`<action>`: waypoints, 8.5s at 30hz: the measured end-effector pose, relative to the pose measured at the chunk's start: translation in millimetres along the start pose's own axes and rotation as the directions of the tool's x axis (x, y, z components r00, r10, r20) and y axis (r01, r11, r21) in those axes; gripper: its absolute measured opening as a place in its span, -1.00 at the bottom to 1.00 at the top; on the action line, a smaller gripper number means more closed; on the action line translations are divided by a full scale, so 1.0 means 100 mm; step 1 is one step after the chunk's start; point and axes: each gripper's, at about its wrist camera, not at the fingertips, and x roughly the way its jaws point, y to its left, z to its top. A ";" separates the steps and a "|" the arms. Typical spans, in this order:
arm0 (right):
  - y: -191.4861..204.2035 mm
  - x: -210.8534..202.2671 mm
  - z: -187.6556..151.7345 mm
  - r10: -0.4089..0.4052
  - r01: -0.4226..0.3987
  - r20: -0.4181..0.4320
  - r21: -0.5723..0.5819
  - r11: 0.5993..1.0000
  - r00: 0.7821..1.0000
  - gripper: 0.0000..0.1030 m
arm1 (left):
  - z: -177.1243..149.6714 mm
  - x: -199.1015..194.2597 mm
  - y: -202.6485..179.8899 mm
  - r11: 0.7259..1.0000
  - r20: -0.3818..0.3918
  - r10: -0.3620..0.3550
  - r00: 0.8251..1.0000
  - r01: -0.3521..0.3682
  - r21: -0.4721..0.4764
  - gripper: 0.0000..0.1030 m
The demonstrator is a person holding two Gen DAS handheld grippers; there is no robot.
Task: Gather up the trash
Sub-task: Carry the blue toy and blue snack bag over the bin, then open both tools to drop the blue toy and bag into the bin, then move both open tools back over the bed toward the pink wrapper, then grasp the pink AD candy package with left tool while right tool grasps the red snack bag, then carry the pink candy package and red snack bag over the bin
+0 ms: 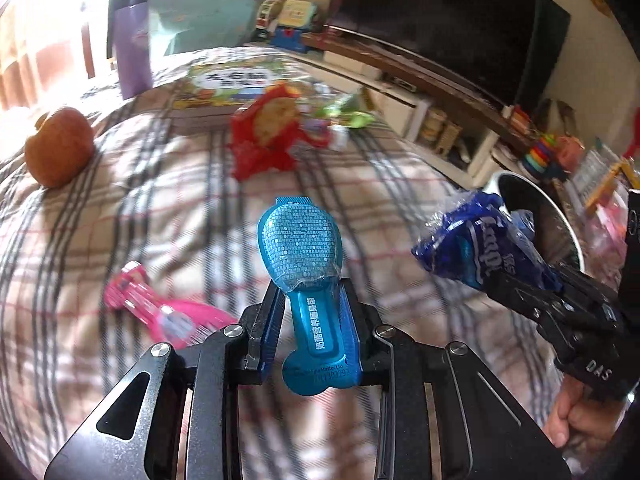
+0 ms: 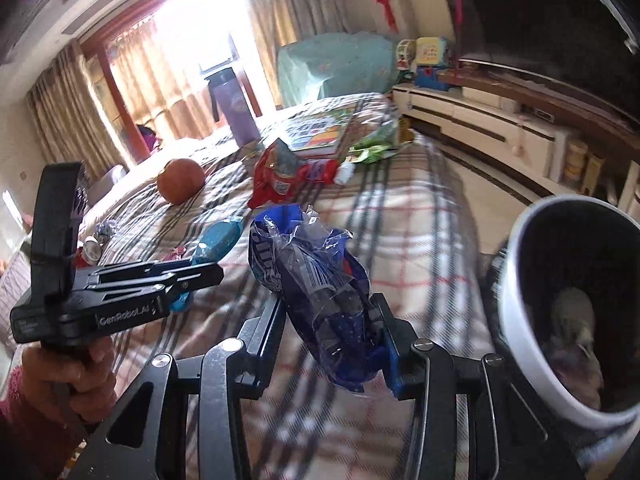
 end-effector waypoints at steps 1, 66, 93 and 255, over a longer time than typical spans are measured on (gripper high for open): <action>-0.03 -0.04 -0.02 -0.004 0.004 0.005 0.008 1.000 1.000 -0.16 | -0.03 -0.02 -0.07 1.000 -0.001 -0.015 1.000 0.015 0.006 -0.51; -1.54 -1.12 -0.20 -0.280 0.257 0.060 0.247 0.934 0.958 -0.15 | 0.25 0.20 -2.19 0.921 -0.056 -0.224 0.973 0.230 0.316 -0.51; -1.86 -0.82 -0.01 -0.285 0.278 -0.005 0.238 0.930 0.958 -0.10 | 0.43 0.60 -2.34 0.922 -0.111 -0.213 0.971 0.238 0.306 -0.50; -0.07 -0.20 -0.49 -0.011 -0.008 0.112 0.169 0.986 0.994 -0.58 | -0.62 -0.16 -0.36 0.985 0.013 0.122 0.992 -0.123 0.124 -0.03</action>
